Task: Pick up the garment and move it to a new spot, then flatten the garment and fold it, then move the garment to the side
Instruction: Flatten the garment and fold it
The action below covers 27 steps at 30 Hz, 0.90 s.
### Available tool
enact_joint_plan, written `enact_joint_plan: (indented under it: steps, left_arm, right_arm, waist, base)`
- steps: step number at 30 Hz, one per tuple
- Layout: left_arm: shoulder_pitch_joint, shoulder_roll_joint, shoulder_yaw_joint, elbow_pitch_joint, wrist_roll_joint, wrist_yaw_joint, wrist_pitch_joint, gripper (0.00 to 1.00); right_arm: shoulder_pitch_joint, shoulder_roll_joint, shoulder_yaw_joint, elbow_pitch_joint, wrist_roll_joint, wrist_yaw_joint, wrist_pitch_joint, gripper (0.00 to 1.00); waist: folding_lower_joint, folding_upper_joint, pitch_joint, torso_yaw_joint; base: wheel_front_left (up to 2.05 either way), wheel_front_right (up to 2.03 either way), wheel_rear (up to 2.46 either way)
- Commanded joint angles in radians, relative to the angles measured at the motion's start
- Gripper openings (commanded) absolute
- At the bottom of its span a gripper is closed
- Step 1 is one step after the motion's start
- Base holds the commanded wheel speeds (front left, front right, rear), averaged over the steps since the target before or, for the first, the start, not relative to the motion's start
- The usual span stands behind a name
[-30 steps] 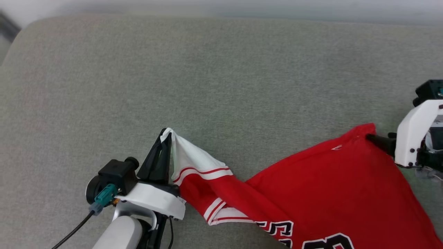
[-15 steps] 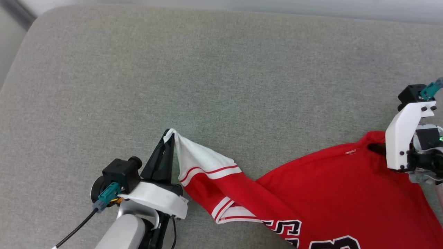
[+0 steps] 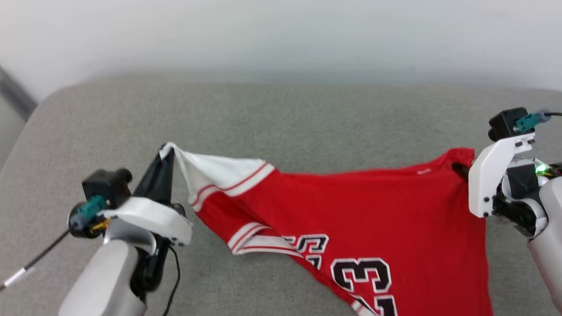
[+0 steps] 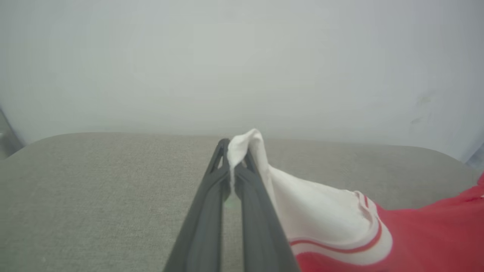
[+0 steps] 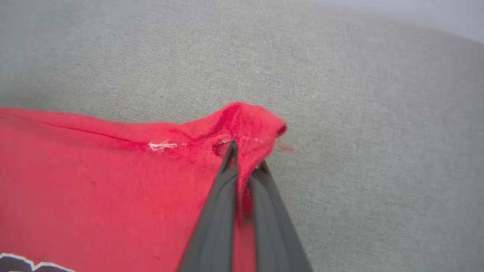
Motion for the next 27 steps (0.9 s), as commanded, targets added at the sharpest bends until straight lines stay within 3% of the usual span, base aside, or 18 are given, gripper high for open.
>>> enact_joint_plan:
  steps: [1,10,16,27]
  left_arm:
    - [-0.049,0.002,0.010,0.034,-0.010,-0.013,0.003,0.00]
    - [-0.324,-0.015,0.014,0.317,-0.052,-0.099,0.056,0.00]
    - [-0.536,-0.001,0.013,0.483,-0.029,-0.126,0.038,0.00]
    - [-0.972,0.045,0.016,0.539,0.042,-0.116,-0.003,0.00]
  right_arm:
    - [-0.026,0.006,0.004,0.023,-0.008,-0.001,-0.027,0.00]
    - [-0.155,0.013,0.014,0.125,-0.045,-0.001,-0.129,0.00]
    - [-0.278,0.017,0.020,0.177,-0.078,-0.001,-0.188,0.00]
    - [-0.609,-0.018,-0.011,0.178,-0.145,-0.001,-0.363,0.00]
  waist:
    - [-0.0001,0.0000,-0.077,-0.056]
    - [-0.0001,0.0000,-0.120,-0.106]
    - [-0.0001,0.0000,-0.093,-0.137]
    - [-0.0001,0.0000,0.145,-0.158]
  base:
    - [0.00,0.00,0.00]
    - [0.00,0.00,0.00]
    - [0.00,0.00,0.00]
    - [0.00,0.00,0.00]
